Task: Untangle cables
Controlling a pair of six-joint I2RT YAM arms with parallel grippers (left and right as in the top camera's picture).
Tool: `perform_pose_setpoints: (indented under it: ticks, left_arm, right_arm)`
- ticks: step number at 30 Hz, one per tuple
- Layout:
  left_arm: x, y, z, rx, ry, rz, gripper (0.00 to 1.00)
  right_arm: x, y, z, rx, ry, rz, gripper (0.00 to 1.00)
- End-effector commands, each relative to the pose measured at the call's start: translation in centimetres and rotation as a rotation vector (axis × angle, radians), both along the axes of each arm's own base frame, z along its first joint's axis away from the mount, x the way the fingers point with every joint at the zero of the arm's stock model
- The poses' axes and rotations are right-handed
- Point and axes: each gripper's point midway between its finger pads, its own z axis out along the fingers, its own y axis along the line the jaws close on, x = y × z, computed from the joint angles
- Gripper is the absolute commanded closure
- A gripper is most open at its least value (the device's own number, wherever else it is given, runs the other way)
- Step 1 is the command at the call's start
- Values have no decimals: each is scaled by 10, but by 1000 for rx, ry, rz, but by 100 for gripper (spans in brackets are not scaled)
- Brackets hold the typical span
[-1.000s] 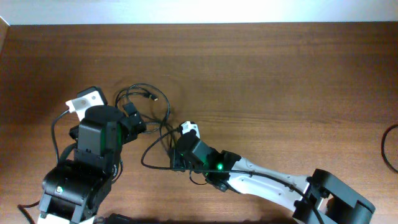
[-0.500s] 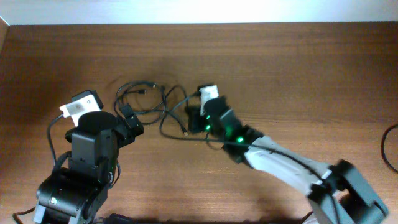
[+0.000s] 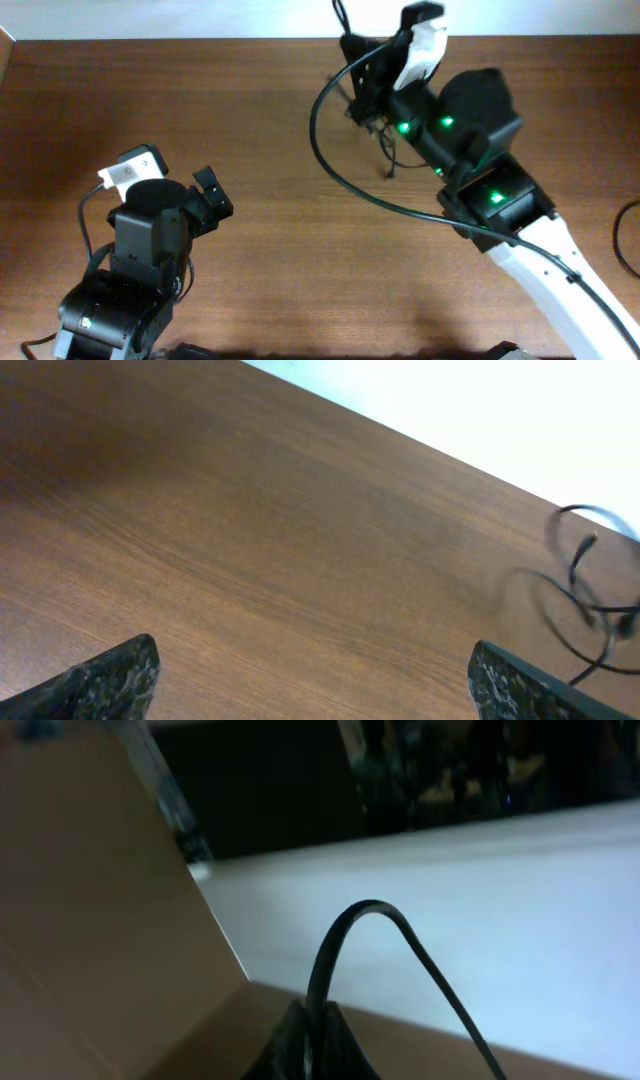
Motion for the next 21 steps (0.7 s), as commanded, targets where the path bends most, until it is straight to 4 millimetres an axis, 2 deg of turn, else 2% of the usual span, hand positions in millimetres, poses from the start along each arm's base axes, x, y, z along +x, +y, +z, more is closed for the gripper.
perform_pose_setpoints:
  ticks: [1, 4, 7, 9, 11, 13, 16, 18, 21]
  left_arm:
    - [0, -2, 11, -23, -30, -7, 1]
    - [0, -4, 11, -32, -29, -19, 1]
    - [0, -5, 11, -33, -32, -20, 1]
    - [1, -5, 12, -35, -36, -22, 1]
    - [1, -5, 12, -35, -35, -23, 1]
    - [1, -5, 12, -35, -35, -23, 1]
    - [1, -5, 12, -35, -35, -23, 1]
    - [1, -5, 12, -35, -35, -23, 1]
    - [3, -6, 11, -34, -31, -23, 1]
  right_arm:
    - [-21, -8, 63, 114, -84, 26, 96]
    - [-30, -14, 92, 159, -141, 30, 96]
    - [-38, -19, 120, 369, -119, 78, 96]
    - [-46, -19, 136, 409, -178, 112, 96]
    - [-45, -20, 137, 383, -205, 97, 96]
    - [-41, -20, 131, 260, -268, 47, 96]
    - [-29, -33, 125, 107, -349, -102, 96]
    - [-30, -41, 136, 62, -433, -162, 96]
    - [-50, -50, 172, 163, -569, -170, 96]
